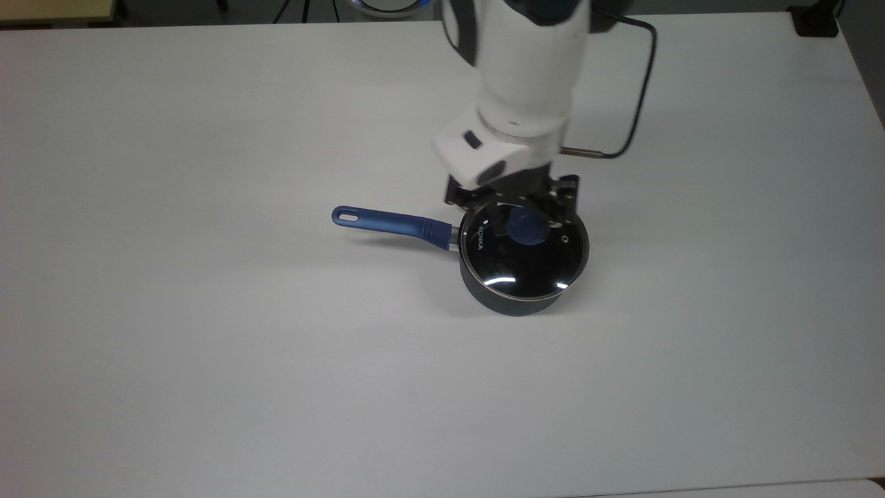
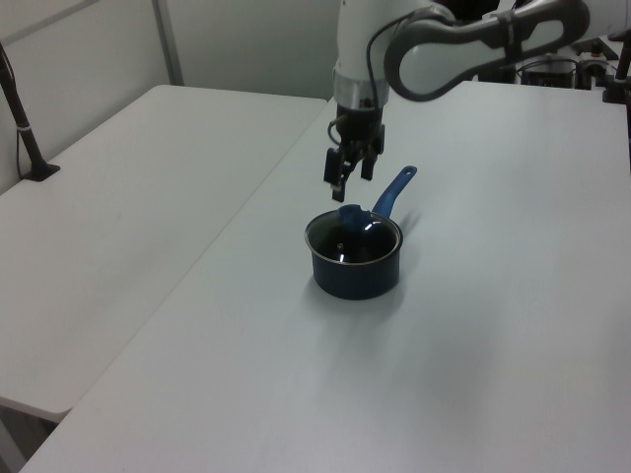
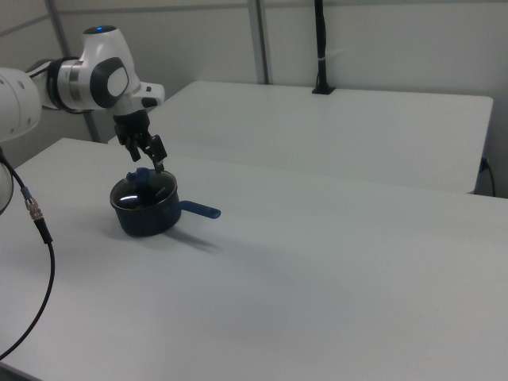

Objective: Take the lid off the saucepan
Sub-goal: 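Lower the gripper over the blue knob of the glass lid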

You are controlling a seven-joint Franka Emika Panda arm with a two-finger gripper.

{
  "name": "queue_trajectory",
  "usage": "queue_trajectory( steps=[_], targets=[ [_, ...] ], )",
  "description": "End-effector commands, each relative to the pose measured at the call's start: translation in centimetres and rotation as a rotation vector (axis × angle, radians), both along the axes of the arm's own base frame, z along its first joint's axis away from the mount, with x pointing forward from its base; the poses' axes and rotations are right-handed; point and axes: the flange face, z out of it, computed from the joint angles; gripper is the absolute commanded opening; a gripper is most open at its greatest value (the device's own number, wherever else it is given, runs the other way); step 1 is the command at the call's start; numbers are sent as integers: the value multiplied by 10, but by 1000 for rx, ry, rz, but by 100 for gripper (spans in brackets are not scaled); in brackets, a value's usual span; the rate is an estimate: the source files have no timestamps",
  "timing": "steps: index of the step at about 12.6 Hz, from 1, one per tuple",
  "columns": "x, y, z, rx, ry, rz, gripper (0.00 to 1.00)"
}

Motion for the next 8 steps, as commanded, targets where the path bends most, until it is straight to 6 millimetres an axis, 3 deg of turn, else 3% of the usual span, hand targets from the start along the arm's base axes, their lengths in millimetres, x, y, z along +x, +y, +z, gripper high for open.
queue_trajectory(
  steps=[1, 5, 8],
  targets=[
    [0, 23, 3, 48, -19, -41, 100],
    [-2, 26, -6, 36, -3, -31, 100],
    [-4, 28, -16, 29, 12, -29, 92]
  ],
)
